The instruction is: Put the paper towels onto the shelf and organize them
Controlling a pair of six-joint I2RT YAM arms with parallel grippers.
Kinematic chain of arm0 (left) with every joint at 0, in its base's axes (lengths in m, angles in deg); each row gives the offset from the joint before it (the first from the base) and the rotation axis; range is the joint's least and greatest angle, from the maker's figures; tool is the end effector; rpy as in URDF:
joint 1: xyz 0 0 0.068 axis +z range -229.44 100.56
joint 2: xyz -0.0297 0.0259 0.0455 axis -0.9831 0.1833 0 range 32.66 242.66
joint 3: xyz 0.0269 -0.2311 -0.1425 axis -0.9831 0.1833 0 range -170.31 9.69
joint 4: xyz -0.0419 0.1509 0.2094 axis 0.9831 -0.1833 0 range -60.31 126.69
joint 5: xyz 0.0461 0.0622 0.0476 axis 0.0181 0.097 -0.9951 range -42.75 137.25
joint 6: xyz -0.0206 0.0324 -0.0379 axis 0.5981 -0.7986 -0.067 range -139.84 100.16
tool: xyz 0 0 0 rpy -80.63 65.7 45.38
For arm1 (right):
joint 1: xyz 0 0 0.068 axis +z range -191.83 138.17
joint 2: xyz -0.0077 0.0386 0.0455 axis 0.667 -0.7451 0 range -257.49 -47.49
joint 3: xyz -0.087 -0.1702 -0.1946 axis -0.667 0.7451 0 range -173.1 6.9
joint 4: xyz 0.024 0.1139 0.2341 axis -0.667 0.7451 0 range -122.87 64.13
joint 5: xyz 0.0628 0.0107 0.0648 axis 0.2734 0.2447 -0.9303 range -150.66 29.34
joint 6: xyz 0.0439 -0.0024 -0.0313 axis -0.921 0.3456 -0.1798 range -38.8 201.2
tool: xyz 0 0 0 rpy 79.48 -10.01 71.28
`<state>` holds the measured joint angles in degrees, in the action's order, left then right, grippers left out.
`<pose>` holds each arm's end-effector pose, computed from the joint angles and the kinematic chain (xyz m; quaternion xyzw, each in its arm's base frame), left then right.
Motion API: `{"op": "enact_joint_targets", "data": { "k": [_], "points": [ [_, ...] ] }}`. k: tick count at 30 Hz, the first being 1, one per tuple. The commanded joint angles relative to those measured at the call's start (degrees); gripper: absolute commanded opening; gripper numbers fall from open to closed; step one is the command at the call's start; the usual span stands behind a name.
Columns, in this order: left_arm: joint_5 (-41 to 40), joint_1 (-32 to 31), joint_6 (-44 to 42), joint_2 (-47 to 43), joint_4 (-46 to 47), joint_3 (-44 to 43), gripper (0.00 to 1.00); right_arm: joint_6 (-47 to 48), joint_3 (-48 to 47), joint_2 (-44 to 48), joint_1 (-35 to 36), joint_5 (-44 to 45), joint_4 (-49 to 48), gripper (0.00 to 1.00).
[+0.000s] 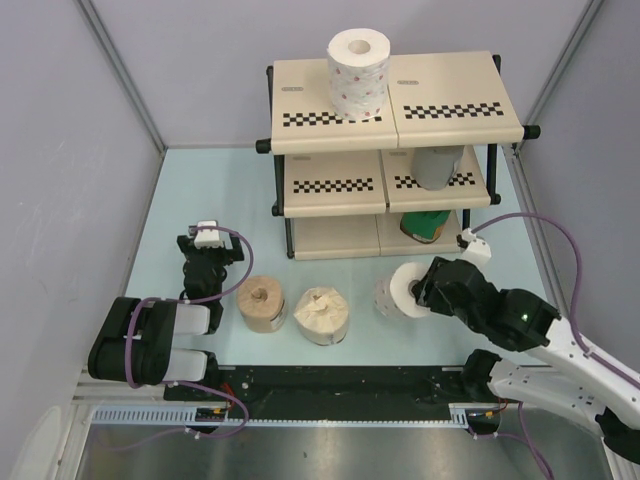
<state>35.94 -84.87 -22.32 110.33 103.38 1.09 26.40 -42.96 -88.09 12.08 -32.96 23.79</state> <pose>0.2157 -0.0134 0.1595 -0.0186 0.7211 0.0533 0.6905 0.0858 0.0897 0.3062 0.0940 0.9039 0.1567 0.3868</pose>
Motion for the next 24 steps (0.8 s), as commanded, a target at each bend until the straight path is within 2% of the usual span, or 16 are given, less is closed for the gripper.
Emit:
{"op": "enact_joint_targets", "data": {
  "k": [1,6,15,24],
  "points": [
    [1.2,0.25,0.37,-0.77,2.12,-0.72,1.0,6.63,-3.92,3.85,0.14,2.71,-8.75,0.27],
    [1.2,0.33,0.46,-0.85,2.21,-0.63,1.0,11.21,-6.9,5.71,-0.56,3.5,-12.1,0.27],
    [1.2,0.25,0.37,-0.77,2.21,-0.72,1.0,20.43,-16.75,0.53,-3.81,3.23,-16.93,0.27],
    [1.2,0.25,0.37,-0.85,2.12,-0.72,1.0,24.13,-23.69,-1.5,-6.01,3.15,-23.26,0.26]
  ]
}}
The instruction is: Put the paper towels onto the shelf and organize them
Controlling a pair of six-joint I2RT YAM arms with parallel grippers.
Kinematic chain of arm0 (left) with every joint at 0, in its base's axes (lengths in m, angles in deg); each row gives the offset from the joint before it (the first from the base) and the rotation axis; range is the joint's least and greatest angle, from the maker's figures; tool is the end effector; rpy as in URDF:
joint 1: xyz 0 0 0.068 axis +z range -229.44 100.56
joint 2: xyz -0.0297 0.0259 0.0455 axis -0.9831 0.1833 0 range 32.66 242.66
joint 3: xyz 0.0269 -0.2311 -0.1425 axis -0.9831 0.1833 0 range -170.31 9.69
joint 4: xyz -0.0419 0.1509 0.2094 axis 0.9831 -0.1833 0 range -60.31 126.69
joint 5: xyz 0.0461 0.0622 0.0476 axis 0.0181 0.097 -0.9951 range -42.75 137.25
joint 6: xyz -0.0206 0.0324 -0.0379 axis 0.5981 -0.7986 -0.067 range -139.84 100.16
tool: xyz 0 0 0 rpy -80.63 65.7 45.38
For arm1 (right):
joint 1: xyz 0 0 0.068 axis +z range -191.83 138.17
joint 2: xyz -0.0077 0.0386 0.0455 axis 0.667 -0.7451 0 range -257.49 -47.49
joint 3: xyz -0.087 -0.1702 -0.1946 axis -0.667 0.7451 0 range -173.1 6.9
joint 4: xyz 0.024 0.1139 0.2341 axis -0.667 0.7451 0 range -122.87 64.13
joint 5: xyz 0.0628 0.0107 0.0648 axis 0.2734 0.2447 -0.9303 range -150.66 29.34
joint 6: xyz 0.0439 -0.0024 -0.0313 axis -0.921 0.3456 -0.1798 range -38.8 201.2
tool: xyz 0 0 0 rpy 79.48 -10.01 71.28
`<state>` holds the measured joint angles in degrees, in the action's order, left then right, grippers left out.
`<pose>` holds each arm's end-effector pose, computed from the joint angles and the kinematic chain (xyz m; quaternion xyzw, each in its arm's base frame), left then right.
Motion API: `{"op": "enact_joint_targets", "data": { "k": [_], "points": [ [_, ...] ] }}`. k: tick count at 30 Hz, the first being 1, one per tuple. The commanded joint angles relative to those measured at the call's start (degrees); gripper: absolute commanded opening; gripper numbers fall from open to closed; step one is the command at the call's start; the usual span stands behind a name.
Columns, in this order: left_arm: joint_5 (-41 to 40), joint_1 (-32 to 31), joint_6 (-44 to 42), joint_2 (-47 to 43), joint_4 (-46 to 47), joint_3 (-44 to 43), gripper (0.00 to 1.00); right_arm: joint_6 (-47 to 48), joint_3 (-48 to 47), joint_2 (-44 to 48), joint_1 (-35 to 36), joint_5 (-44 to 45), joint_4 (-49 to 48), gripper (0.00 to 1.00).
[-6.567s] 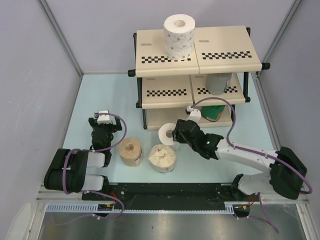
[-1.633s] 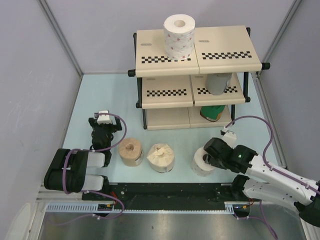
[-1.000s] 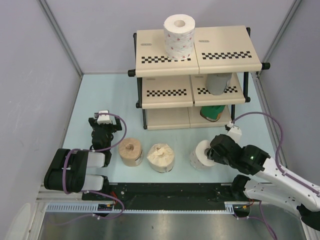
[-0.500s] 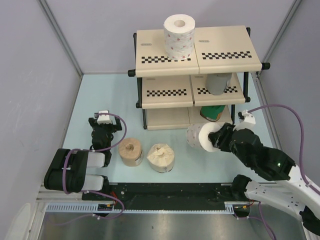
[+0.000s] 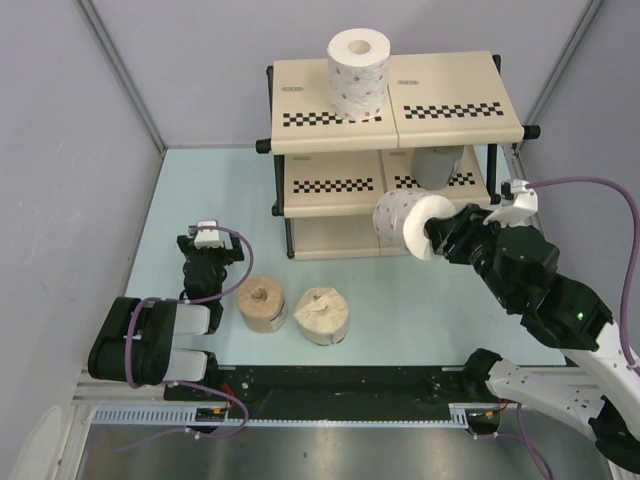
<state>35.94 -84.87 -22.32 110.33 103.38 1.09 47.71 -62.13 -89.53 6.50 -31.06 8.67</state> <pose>0.2157 -0.0134 0.1595 -0.0186 0.7211 0.0533 0.6905 0.0906 0.0754 0.4285 0.0563 0.7785 0.2347 0.5794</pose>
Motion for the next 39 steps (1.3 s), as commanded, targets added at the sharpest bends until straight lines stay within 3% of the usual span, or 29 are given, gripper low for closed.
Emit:
{"op": "enact_joint_targets", "data": {
  "k": [1,24,39],
  "points": [
    [1.2,0.25,0.46,-0.85,2.21,-0.72,1.0,3.52,-5.14,-0.67,-0.52,1.33,-8.58,0.26],
    [1.2,0.25,0.37,-0.85,2.21,-0.72,1.0,18.37,-28.43,-10.51,-1.32,9.67,-11.22,0.22],
    [1.2,0.33,0.28,-0.85,2.12,-0.72,1.0,28.22,-41.7,-21.67,-1.67,14.08,-15.08,0.2]
  ]
}}
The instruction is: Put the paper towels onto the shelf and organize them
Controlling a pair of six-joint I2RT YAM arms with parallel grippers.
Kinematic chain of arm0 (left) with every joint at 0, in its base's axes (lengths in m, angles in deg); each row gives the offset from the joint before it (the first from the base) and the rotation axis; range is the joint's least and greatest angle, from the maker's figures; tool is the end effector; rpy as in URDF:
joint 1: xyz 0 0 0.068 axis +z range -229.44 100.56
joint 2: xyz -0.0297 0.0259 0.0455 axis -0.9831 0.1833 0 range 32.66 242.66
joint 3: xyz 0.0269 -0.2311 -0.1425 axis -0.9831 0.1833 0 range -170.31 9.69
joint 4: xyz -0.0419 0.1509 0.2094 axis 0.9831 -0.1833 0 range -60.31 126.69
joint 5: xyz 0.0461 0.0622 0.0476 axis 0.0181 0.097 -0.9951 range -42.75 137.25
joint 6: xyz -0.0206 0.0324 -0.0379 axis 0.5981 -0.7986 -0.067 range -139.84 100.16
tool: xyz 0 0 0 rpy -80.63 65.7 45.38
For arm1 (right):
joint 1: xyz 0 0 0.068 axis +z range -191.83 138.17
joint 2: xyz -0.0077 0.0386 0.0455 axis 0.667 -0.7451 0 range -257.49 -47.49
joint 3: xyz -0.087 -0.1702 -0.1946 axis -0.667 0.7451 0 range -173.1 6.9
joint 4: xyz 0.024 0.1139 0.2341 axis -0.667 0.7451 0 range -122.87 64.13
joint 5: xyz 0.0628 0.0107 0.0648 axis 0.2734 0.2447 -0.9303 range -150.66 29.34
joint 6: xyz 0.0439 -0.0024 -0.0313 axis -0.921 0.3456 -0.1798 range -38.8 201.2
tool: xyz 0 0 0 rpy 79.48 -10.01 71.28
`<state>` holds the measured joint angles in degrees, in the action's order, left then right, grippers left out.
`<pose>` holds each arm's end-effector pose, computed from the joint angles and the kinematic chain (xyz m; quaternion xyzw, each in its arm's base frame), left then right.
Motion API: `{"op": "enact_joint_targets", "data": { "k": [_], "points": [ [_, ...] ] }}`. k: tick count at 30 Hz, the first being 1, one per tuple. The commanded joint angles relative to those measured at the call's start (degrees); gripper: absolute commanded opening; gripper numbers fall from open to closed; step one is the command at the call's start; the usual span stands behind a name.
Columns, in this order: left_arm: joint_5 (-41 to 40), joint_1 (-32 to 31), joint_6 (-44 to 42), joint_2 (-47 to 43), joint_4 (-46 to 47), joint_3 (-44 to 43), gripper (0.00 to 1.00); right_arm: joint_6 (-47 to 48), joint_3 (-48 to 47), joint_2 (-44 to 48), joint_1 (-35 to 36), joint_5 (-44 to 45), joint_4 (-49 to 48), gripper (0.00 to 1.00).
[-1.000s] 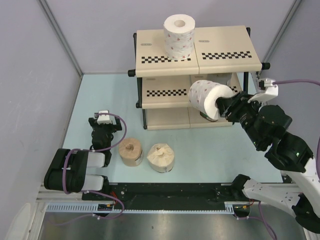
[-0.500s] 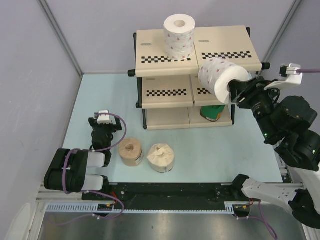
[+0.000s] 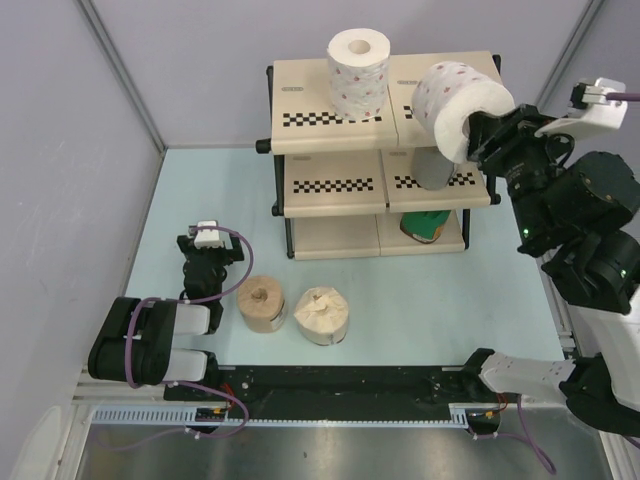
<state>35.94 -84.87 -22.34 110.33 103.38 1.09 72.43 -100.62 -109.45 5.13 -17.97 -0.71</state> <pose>0.2157 -0.0134 0.1595 -0.0184 0.7211 0.0534 0.6905 0.1009 0.0727 0.5866 0.0811 0.6389 0.1422 0.7517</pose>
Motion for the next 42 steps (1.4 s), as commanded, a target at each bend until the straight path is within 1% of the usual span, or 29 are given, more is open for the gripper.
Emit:
{"op": "enact_joint_targets", "data": {
  "k": [1,7,10,13,16,18,19,22,23,26,29,37,42],
  "points": [
    [1.2,0.25,0.39,-0.85,2.21,-0.72,1.0,3.76,-4.09,-2.12,-0.46,0.9,-5.88,0.2],
    [1.2,0.25,0.31,-0.85,2.21,-0.72,1.0,6.05,-8.13,-6.06,-2.48,-0.68,-5.53,0.21],
    [1.2,0.25,0.31,-0.76,2.12,-0.72,1.0,6.23,-12.52,-8.44,-4.33,-2.17,-2.9,0.21],
    [1.2,0.25,0.39,-0.85,2.21,-0.72,1.0,5.44,-17.7,-11.69,-7.49,-5.6,0.44,0.21],
    [1.2,0.25,0.39,-0.85,2.21,-0.72,1.0,2.89,-23.68,-15.12,-11.79,-10.95,6.4,0.21],
    [1.2,0.25,0.31,-0.85,2.21,-0.72,1.0,0.78,-27.62,-17.58,-13.99,-15.17,8.61,0.21],
    [1.2,0.25,0.48,-0.77,2.12,-0.72,1.0,-0.09,-28.78,-18.46,-16.09,-16.49,9.58,0.21],
    [1.2,0.33,0.39,-0.77,2.12,-0.72,1.0,-2.82,-32.73,-21.19,-19.44,-21.5,13.36,0.22],
    [1.2,0.25,0.39,-0.76,2.21,-0.72,1.0,-3.35,-33.44,-21.8,-21.8,-24.3,15.02,0.22],
    [1.2,0.25,0.39,-0.85,2.21,-0.72,1.0,-5.9,-34.24,-23.04,-25.93,-29.58,17.23,0.23],
    [1.2,0.25,0.31,-0.85,2.12,-0.72,1.0,-7.04,-33.11,-22.95,-28.49,-32.67,17.76,0.23],
    [1.2,0.25,0.31,-0.77,2.12,-0.72,1.0,-7.22,-32.57,-23.83,-31.4,-38.47,19.52,0.23],
    [1.2,0.25,0.39,-0.85,2.21,-0.72,1.0,-6.96,-31.61,-24.35,-31.58,-39.27,19.17,0.24]
  ]
}}
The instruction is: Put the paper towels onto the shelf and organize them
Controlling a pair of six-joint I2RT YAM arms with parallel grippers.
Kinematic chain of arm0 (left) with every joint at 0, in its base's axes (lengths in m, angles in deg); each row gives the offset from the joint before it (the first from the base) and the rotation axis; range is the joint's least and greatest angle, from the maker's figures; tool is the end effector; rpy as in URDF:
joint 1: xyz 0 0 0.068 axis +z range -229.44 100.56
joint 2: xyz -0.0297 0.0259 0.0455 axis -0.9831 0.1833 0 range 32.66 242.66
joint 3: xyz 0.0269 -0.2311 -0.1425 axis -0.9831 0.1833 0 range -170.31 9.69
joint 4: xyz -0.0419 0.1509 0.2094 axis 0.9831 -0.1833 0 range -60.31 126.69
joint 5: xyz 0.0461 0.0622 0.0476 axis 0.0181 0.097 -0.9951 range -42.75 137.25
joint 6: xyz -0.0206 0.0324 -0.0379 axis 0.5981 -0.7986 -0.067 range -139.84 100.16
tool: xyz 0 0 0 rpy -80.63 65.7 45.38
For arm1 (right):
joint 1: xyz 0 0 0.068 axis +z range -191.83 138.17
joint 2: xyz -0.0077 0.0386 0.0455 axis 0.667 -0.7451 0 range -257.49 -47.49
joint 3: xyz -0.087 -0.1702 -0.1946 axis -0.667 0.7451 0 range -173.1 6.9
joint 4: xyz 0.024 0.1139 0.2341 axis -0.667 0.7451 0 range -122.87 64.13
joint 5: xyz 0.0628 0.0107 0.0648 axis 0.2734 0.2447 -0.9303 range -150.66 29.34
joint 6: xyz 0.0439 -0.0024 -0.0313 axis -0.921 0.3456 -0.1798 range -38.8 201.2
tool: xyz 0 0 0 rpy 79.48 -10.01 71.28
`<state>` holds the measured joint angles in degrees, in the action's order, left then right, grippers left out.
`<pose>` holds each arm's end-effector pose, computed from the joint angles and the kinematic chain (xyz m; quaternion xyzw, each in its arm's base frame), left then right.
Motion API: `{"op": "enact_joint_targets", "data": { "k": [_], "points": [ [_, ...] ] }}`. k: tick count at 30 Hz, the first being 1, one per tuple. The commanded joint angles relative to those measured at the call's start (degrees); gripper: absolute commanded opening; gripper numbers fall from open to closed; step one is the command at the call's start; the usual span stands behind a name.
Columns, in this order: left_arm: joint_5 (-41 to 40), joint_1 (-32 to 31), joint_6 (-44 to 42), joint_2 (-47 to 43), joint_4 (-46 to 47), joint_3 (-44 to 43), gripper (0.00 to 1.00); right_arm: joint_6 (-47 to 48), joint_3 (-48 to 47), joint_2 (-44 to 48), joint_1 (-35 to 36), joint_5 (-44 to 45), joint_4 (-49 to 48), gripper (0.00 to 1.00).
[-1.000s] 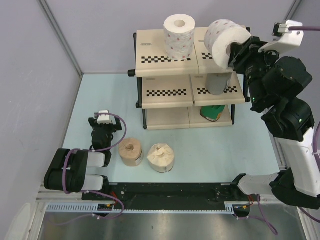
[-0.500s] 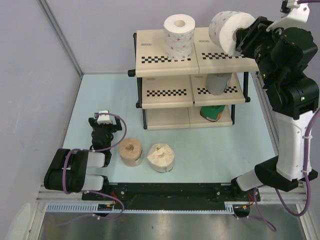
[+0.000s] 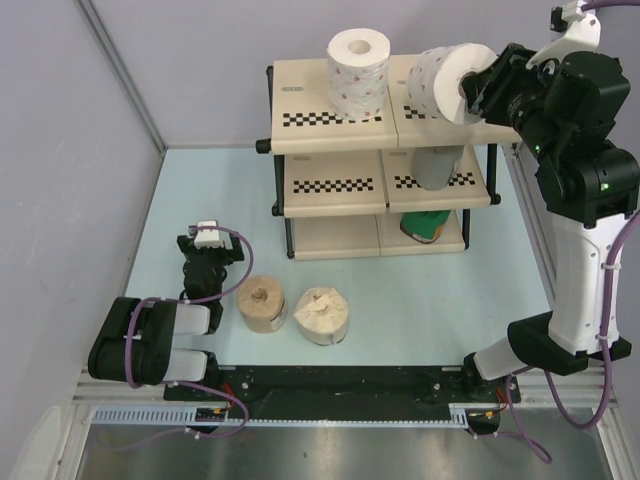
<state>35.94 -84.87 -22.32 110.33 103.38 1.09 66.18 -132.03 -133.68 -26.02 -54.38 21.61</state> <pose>0.2157 -0.0134 0.1595 -0.0186 0.7211 0.0533 0.6905 0.2053 0.0542 0.6048 0.0332 0.7169 0.1469 0.6807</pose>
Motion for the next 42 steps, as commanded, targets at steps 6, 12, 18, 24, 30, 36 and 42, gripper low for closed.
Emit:
{"op": "enact_joint_targets", "data": {
  "k": [6,12,18,24,30,36,42],
  "points": [
    [1.2,0.33,0.37,-0.76,2.12,-0.72,1.0,-0.71,2.96,0.32,-0.43,-3.03,-5.52,0.25],
    [1.2,0.25,0.28,-0.85,2.12,-0.72,1.0,-0.71,2.97,-0.55,-0.43,-2.68,-6.4,0.27],
    [1.12,0.25,0.28,-0.85,2.21,-0.72,1.0,-0.88,3.58,-1.17,-0.43,-3.03,-6.84,0.42],
    [1.2,0.33,0.37,-0.85,2.12,-0.72,1.0,-1.15,5.69,-1.08,-0.43,-3.21,-9.12,0.62],
    [1.2,0.33,0.28,-0.85,2.12,-0.72,1.0,-1.06,6.13,-1.17,-0.43,-3.12,-10.53,0.69],
    [1.2,0.33,0.37,-0.76,2.21,-0.72,1.0,-1.15,6.22,-1.52,-0.43,-2.59,-12.29,0.72],
    [1.2,0.25,0.46,-0.85,2.21,-0.72,1.0,-1.76,6.04,-2.75,-0.43,-3.38,-14.75,0.72]
  ]
}}
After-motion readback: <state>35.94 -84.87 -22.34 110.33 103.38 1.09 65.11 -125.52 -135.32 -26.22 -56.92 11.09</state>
